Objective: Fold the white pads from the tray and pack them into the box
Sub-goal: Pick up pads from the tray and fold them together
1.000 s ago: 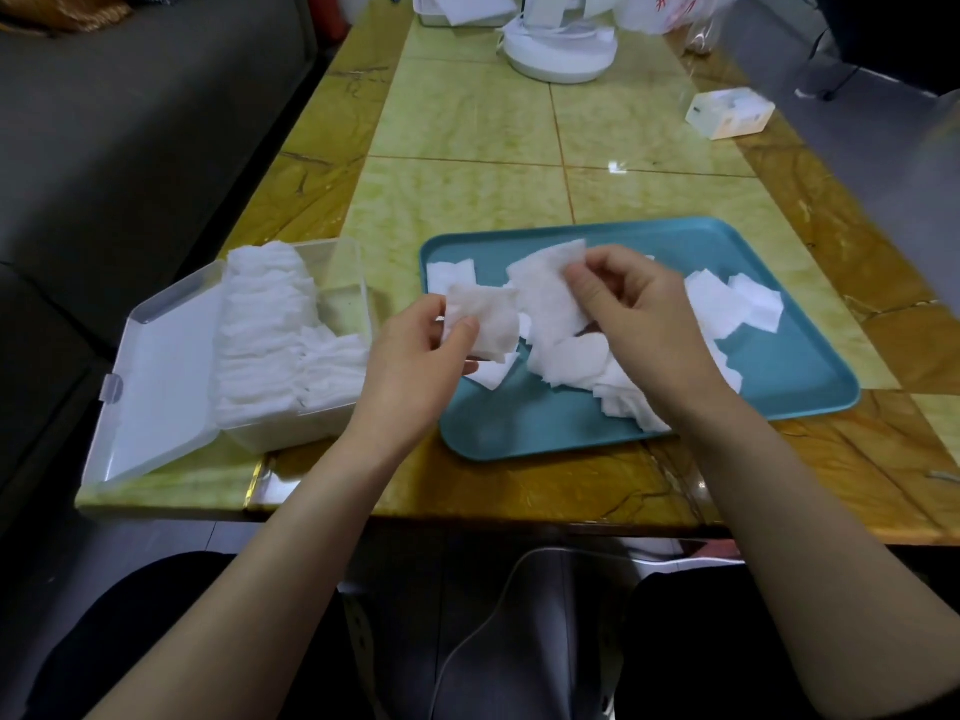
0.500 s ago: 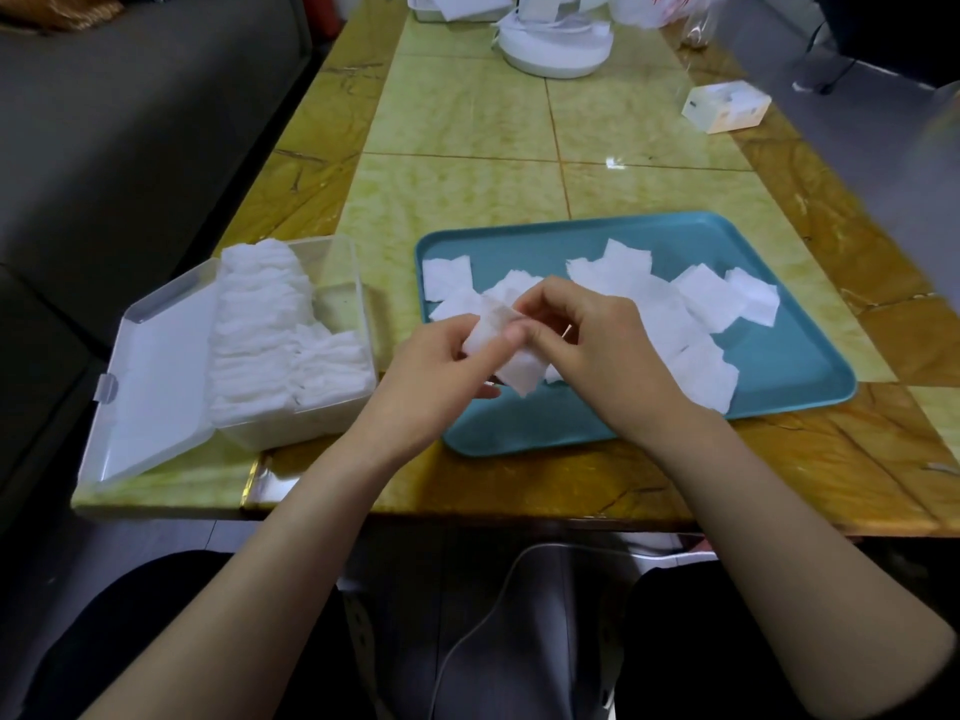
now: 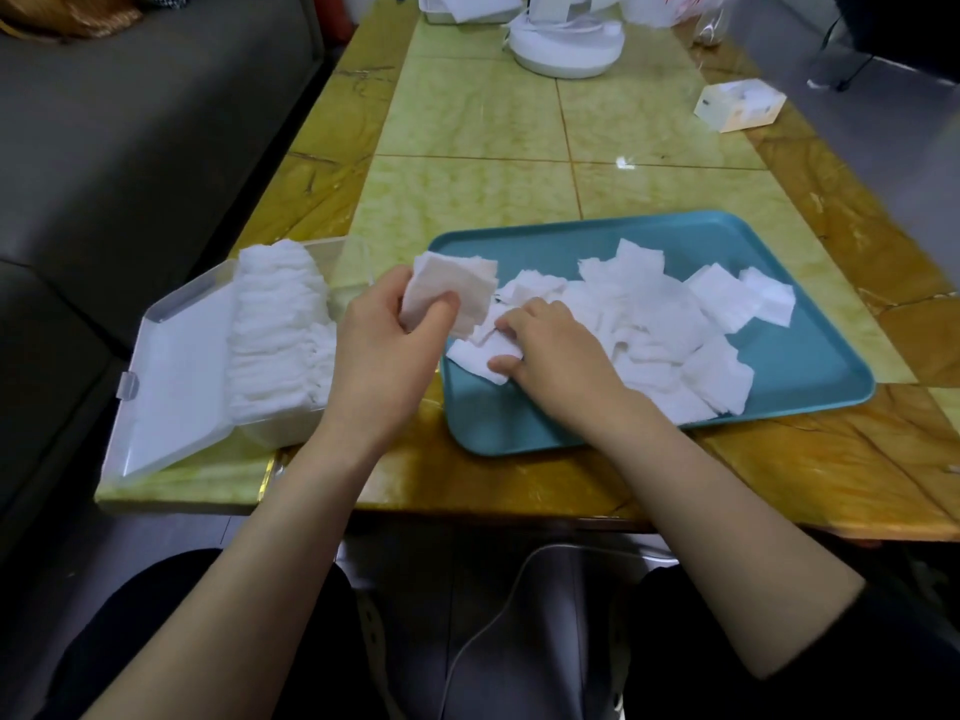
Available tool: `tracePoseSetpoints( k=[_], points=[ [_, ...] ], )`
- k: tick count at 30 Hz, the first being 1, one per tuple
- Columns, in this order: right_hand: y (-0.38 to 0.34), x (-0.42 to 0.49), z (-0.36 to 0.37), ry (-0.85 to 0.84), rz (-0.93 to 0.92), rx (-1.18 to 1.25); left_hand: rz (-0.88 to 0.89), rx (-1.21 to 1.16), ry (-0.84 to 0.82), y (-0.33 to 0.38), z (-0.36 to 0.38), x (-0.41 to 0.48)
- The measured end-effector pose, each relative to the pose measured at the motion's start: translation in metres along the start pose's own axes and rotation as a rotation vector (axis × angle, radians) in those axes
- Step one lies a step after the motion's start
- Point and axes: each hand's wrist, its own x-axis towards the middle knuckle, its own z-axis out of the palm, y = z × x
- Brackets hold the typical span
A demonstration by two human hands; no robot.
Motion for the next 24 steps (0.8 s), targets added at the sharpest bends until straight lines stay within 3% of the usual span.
tracePoseSetpoints(
  k=[8,14,20,24],
  points=[
    [0.004,-0.003,-0.008,-0.049,0.065,0.258,-0.087,-0.070,-0.042,-0.003,-0.002,0.004],
    [0.016,-0.011,-0.042,-0.001,0.129,0.601,-0.095,-0.049,-0.023,-0.005,0.000,0.006],
    [0.016,-0.028,-0.075,0.045,-0.062,0.887,-0.009,0.074,-0.033,-0.011,0.002,0.005],
    [0.007,-0.033,-0.074,0.023,-0.159,0.977,-0.044,-0.027,-0.179,-0.008,0.006,-0.002]
  ],
)
